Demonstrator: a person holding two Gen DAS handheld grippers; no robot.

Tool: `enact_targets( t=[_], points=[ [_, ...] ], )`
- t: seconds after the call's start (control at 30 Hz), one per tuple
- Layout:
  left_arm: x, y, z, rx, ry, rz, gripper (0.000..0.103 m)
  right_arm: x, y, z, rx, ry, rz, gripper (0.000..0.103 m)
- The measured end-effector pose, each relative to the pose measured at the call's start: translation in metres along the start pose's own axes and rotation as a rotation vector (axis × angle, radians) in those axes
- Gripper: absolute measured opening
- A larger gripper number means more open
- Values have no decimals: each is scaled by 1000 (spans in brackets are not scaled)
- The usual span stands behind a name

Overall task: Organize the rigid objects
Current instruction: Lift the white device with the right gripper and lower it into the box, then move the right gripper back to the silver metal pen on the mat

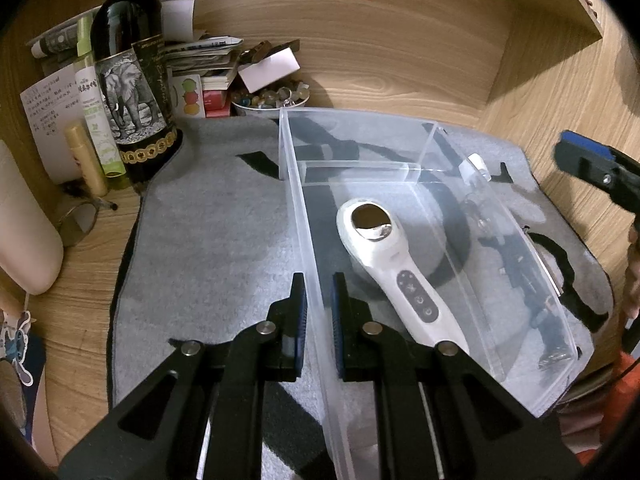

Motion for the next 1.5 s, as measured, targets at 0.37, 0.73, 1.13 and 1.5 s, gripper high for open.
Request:
enact_targets(
  t=[0.37,0.73,1.13,1.5],
  points=[
    [-1,0,-2,11,7,-3,11,-65,-9,-58,-123,115,111,83],
    [-1,0,-1,14,10,-4,11,-143,30,-64,-72,165,311,80],
    [-1,0,-2,12,7,1,11,-141,38,-50,-30,118,310,25],
    [-1,2,-2,12,7,2,11,-125,35,-50,-20,154,260,15]
  ],
)
Point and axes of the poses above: each gripper's, at about its wrist camera, not at the fingertips, and y roughly the way its jaws point, z to its left, x to its top, the point moved 5 cm from there along y, roughly the way its jaws point, and after that the axes turned 15 degrees about -y, right-handed, at the moved point
